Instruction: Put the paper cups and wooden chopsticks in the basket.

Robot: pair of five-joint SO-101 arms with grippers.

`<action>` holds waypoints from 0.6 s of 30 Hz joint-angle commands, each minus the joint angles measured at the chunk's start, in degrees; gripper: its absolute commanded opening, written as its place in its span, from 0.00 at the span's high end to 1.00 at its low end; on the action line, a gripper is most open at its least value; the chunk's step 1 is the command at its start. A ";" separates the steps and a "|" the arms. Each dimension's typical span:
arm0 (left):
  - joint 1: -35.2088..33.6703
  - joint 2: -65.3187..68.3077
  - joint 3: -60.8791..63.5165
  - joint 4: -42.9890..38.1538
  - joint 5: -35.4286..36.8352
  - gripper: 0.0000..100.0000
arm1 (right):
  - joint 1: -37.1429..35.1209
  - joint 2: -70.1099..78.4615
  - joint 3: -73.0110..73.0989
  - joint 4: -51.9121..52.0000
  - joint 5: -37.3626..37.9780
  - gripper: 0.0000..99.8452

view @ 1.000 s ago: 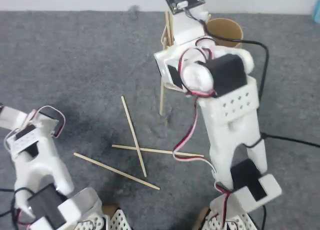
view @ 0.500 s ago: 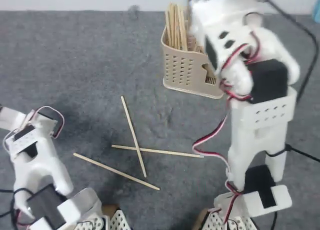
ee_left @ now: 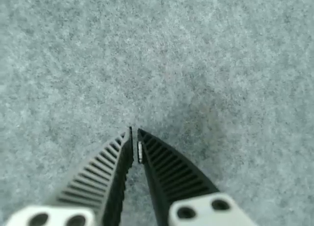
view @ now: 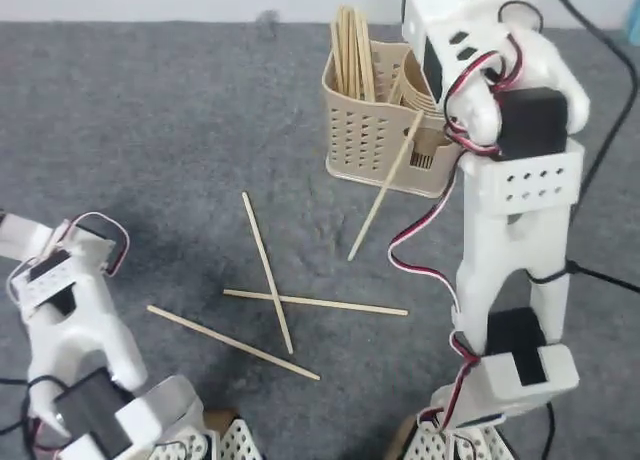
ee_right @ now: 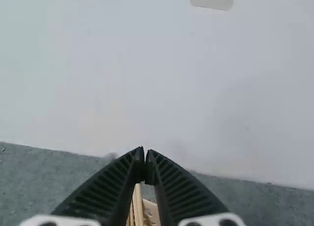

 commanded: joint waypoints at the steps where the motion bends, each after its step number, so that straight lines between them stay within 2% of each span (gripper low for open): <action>1: -0.18 -0.09 -2.07 0.09 -0.53 0.99 | -1.19 -1.45 -2.81 3.47 -0.26 0.99; 7: -0.09 -0.09 -2.15 0.09 -0.53 0.99 | -5.05 -3.74 -2.81 26.24 -0.88 0.99; 11: -0.09 -0.09 -2.15 0.09 -0.53 0.99 | -4.26 -4.97 -2.81 35.38 -8.35 0.99; 14: -0.09 -0.09 -1.98 0.09 -0.62 0.99 | -0.22 -7.08 -0.97 36.44 -12.31 0.99; 18: -0.09 -0.09 -2.07 0.09 -2.29 0.99 | 7.34 -13.76 11.69 36.35 -15.03 0.99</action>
